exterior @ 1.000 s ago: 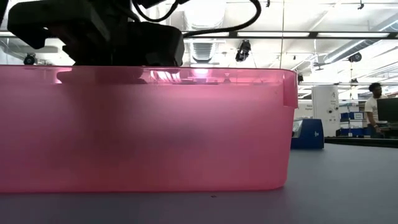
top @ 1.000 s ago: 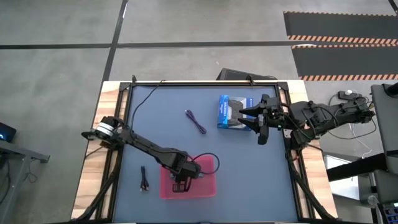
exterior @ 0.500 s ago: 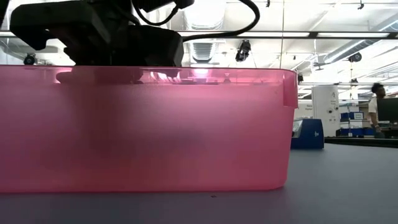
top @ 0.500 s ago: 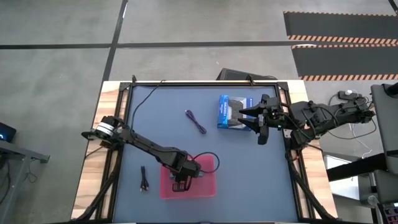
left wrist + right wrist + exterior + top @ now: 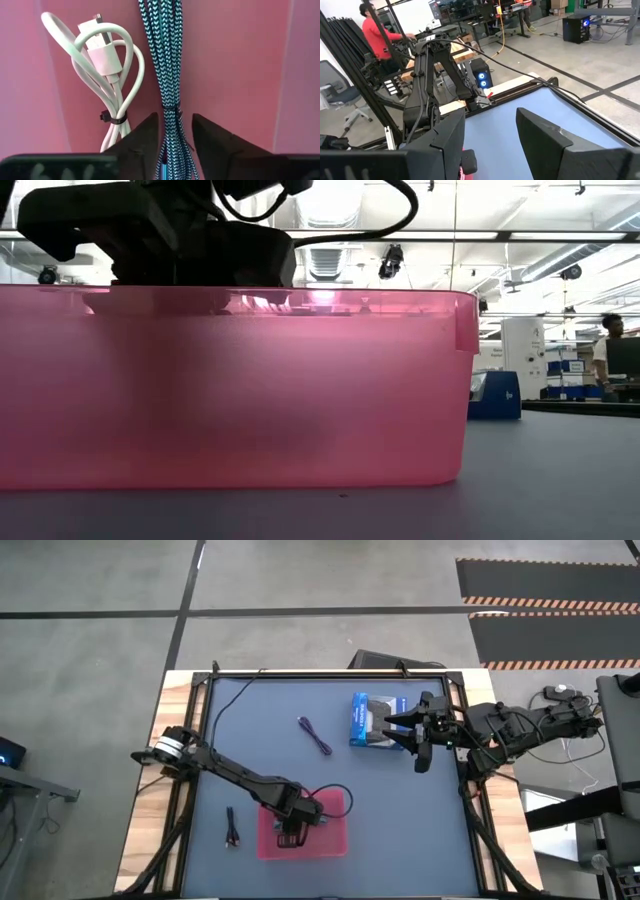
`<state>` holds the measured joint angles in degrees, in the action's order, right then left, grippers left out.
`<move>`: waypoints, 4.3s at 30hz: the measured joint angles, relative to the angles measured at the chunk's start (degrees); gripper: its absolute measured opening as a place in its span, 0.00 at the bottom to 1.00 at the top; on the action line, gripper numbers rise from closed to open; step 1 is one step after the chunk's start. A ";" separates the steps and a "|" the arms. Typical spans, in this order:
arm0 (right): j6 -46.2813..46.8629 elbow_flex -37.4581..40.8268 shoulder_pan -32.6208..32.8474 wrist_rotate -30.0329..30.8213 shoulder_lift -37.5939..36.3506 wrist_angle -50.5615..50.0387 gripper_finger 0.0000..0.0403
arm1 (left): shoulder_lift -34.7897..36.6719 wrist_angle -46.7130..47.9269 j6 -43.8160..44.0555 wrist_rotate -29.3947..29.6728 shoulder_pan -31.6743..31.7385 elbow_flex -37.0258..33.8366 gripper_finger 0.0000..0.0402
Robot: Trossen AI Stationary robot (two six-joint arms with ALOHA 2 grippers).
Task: Pick and place USB-C Cables
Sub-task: Put the black and blue charger cable into the pink bin, then put the black charger cable into the pink bin
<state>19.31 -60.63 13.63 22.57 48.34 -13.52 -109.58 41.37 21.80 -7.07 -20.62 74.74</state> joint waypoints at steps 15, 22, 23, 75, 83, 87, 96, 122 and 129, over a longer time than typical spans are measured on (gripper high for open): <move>0.15 0.01 -0.02 0.00 -0.02 0.09 0.42 | 9.79 3.51 7.88 0.00 0.00 0.76 0.38; 0.20 0.01 -0.02 0.00 -0.02 0.09 0.42 | 19.45 6.49 24.72 1.48 0.00 0.51 0.38; 0.20 0.01 -0.02 0.00 -0.02 0.12 0.42 | 20.59 7.80 27.00 2.08 0.00 0.31 0.38; 0.22 0.01 -0.02 0.02 0.13 -0.02 0.42 | 29.81 7.75 96.96 1.70 -16.97 -30.86 0.38; 0.20 0.01 -0.02 0.15 0.13 0.00 0.42 | 29.75 2.61 99.43 1.81 -18.47 -34.00 0.38; 0.20 0.01 -0.03 0.15 0.13 0.00 0.42 | 29.75 1.15 99.45 1.86 -18.49 -34.79 0.38; 0.13 0.01 -0.04 0.59 0.13 0.00 0.42 | 29.75 -0.71 99.46 1.99 -18.49 -37.34 0.29; 1.73 0.01 -0.04 0.61 0.22 0.04 0.42 | 33.48 -0.49 93.07 8.93 -18.49 -32.61 0.04; 1.75 0.01 -0.04 0.61 0.22 0.07 0.42 | 37.12 6.10 90.85 9.74 -18.49 -27.75 0.04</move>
<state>21.06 -60.62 13.58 23.18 48.56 -13.45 -72.46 47.46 112.66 2.67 -39.11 46.99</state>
